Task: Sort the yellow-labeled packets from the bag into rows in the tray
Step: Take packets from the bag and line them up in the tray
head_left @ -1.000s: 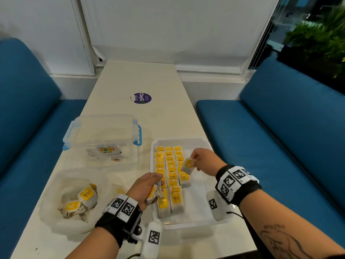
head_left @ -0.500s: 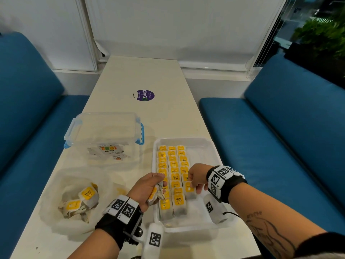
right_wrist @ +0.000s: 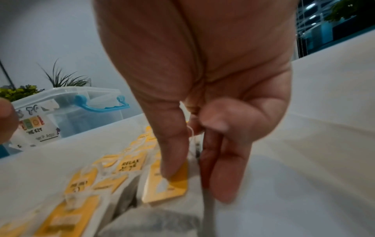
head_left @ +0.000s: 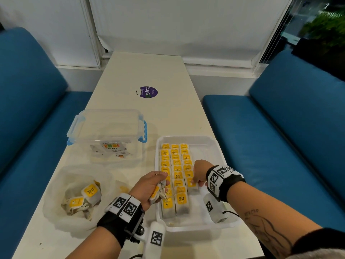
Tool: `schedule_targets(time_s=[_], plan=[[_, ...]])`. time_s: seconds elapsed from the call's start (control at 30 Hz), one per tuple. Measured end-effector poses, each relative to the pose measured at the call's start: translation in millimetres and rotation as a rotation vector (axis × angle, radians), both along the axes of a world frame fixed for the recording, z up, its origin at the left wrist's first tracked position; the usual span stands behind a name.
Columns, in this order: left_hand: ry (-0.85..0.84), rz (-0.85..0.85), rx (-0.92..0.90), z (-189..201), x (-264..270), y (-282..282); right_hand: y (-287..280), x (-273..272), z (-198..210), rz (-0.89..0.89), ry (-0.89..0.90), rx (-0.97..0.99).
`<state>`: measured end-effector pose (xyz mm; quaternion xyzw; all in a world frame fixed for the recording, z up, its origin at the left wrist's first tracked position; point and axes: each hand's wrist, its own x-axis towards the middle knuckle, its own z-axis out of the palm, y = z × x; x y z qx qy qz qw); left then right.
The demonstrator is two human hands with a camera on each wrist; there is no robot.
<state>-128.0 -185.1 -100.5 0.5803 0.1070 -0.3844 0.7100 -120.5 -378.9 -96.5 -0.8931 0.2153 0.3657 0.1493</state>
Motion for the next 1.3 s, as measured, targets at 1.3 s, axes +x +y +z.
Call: schedule_targets(time_s=[1.3], plan=[[-0.004, 0.239, -0.373, 12, -2, -22, 45, -39, 57, -0.268, -0.558, 0.647]])
